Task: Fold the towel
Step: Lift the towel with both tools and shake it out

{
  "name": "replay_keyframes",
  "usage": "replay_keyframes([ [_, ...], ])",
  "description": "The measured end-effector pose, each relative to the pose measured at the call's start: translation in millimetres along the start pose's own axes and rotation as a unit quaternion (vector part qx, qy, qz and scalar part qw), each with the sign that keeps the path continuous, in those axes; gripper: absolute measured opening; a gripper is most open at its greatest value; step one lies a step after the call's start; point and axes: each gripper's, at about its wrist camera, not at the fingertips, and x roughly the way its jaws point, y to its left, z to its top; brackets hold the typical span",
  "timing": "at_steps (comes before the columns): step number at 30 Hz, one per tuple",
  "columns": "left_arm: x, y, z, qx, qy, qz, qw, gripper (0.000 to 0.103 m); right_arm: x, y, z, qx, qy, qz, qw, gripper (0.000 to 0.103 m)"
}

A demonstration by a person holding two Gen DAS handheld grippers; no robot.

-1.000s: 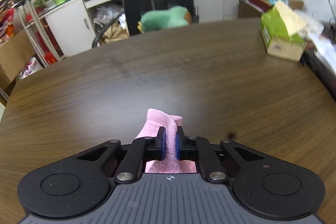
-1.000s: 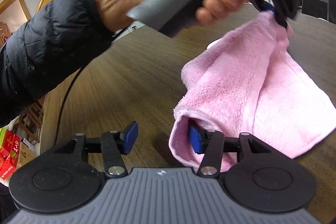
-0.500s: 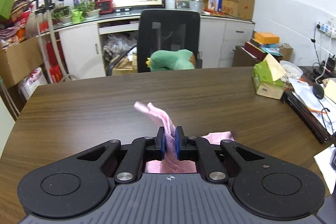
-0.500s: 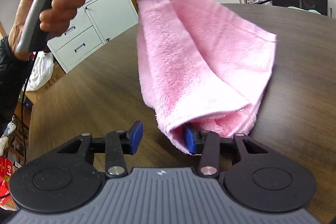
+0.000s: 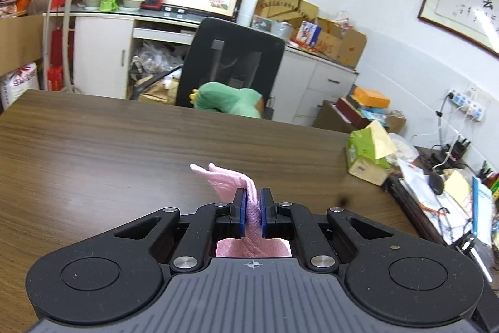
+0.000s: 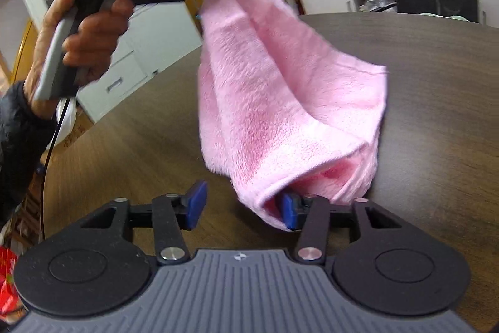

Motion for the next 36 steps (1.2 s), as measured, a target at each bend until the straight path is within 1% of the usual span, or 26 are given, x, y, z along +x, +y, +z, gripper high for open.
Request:
replay_keyframes([
  [1,-2.9,-0.3,-0.9,-0.006,-0.005,-0.011,0.9999,0.009,-1.2,-4.3,0.9,0.013,-0.007,-0.002,1.000,0.064],
  [5,-11.5,-2.1,-1.9,-0.009,-0.017,-0.030,0.9994,0.009,-7.4,-23.9,4.5,0.055,-0.031,-0.006,0.998,0.065],
  [8,-19.0,-0.8,-5.0,-0.015,-0.024,-0.035,0.9990,0.008,-16.0,-26.7,4.6,0.053,-0.056,-0.023,0.997,0.059],
  [10,-22.3,-0.3,-7.6,-0.014,-0.025,-0.039,0.9989,0.008,-22.4,-26.0,4.8,0.046,-0.076,-0.038,0.995,0.038],
  [11,-23.2,0.1,-9.4,-0.012,-0.023,-0.041,0.9988,0.008,-22.9,-25.6,6.1,0.041,-0.083,-0.047,0.995,0.034],
  [13,-22.3,0.7,-15.4,-0.008,-0.012,-0.039,0.9991,0.008,-19.9,-26.3,10.1,0.031,-0.087,-0.067,0.993,0.019],
  [14,-20.7,1.4,-19.4,-0.007,-0.005,-0.036,0.9993,0.008,-17.9,-27.7,11.8,0.030,-0.086,-0.071,0.993,0.017],
  [16,-15.4,5.4,-29.2,-0.010,0.010,-0.027,0.9995,0.008,-13.0,-30.4,14.0,0.027,-0.086,-0.069,0.994,0.016],
  [18,-11.2,12.7,-37.4,-0.025,0.022,-0.019,0.9993,0.008,-12.4,-29.3,14.2,0.017,-0.087,-0.065,0.994,0.016],
  [20,-10.2,22.9,-44.6,-0.035,0.026,-0.009,0.9990,0.009,-13.1,-25.4,13.5,-0.001,-0.080,-0.055,0.995,0.016],
  [23,-9.8,35.6,-50.4,-0.048,0.028,0.011,0.9984,0.010,-11.2,-14.8,10.5,-0.044,-0.066,-0.055,0.995,0.016],
  [26,-5.4,50.2,-59.5,-0.066,0.040,0.030,0.9966,0.010,-10.5,9.9,1.7,-0.106,-0.044,-0.034,0.993,0.016],
  [29,-1.6,60.2,-68.0,-0.082,0.050,0.025,0.9951,0.010,-8.0,23.7,-3.5,-0.141,-0.021,-0.017,0.990,0.020],
  [32,2.2,65.9,-73.7,-0.092,0.051,0.017,0.9942,0.011,-3.9,25.2,-4.7,-0.141,-0.006,-0.023,0.990,0.022],
  [35,5.2,67.9,-76.7,-0.097,0.050,0.006,0.9940,0.011,-2.3,16.4,-0.9,-0.107,-0.006,-0.033,0.994,0.024],
  [36,5.6,67.7,-77.3,-0.096,0.050,0.005,0.9941,0.011,-2.8,13.9,0.6,-0.096,-0.008,-0.035,0.995,0.029],
])
